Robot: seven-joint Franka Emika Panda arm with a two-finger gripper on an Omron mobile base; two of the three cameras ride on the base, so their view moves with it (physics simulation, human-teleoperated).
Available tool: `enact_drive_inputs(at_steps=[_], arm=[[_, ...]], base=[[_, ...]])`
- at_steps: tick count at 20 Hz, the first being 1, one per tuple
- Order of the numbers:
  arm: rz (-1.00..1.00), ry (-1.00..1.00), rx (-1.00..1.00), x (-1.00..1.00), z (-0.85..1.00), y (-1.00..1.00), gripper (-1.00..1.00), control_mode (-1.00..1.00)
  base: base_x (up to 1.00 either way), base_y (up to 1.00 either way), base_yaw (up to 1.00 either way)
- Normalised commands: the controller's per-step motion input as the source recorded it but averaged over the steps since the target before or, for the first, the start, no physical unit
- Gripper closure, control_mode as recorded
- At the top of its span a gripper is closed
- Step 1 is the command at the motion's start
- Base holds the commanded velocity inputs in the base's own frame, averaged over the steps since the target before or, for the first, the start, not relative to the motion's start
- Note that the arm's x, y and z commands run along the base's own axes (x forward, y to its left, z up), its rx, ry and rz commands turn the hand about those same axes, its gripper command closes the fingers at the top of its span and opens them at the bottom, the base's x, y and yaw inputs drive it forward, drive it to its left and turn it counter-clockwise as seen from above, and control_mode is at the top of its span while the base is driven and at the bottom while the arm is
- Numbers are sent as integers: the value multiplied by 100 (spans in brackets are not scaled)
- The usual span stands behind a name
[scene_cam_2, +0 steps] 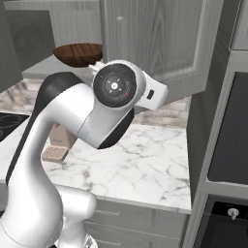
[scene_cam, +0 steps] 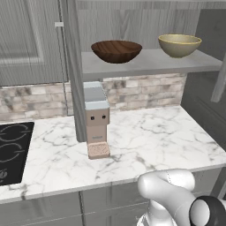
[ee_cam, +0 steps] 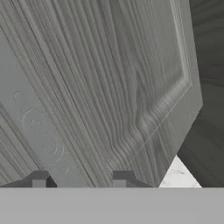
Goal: Move the bowls from the cabinet to the plates on the dining table.
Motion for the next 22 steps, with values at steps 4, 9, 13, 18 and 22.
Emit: enact_drive_inputs(at_steps=[4, 9, 13, 18, 22], arm=[[0, 0, 0, -15, -1, -45, 100, -100], [0, 0, 0, 0, 0, -3, -100, -100], [0, 0, 0, 0, 0, 0, -100, -100], [0, 0, 0, -8, 0, 0, -100, -100], [0, -4, 0, -41, 6, 0, -100, -100]], base=[[0, 0, 0], [0, 0, 0], [0, 0, 0], [0, 0, 0], [0, 0, 0]])
